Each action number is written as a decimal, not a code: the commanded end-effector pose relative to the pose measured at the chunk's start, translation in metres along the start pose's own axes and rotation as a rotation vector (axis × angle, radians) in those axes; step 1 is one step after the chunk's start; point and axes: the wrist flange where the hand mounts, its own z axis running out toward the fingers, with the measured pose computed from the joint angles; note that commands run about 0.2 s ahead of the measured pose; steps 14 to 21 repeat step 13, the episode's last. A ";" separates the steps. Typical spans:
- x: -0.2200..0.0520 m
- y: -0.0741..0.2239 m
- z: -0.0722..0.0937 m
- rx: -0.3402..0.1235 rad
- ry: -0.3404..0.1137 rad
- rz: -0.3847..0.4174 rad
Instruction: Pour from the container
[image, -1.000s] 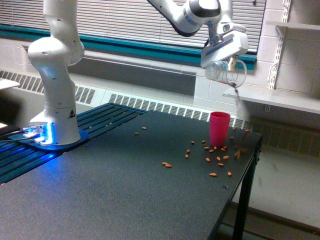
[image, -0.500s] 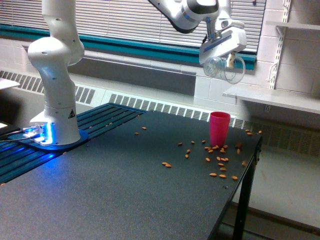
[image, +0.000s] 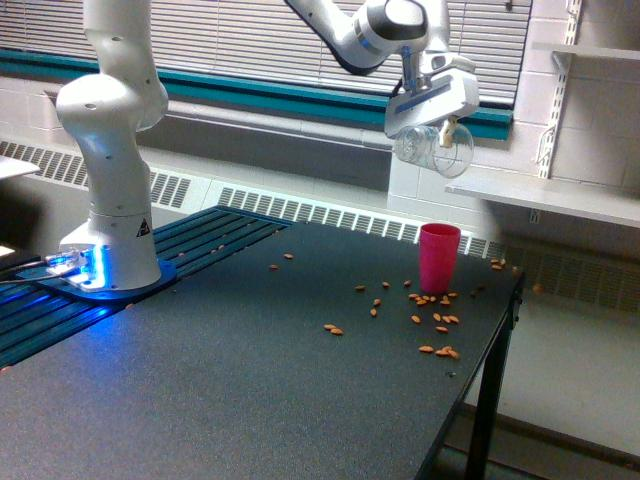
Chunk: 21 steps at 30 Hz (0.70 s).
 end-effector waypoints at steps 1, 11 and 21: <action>-0.008 -0.005 -0.007 0.004 0.011 0.019; -0.017 -0.011 0.000 0.005 -0.003 0.025; -0.016 -0.011 -0.001 0.005 -0.003 0.025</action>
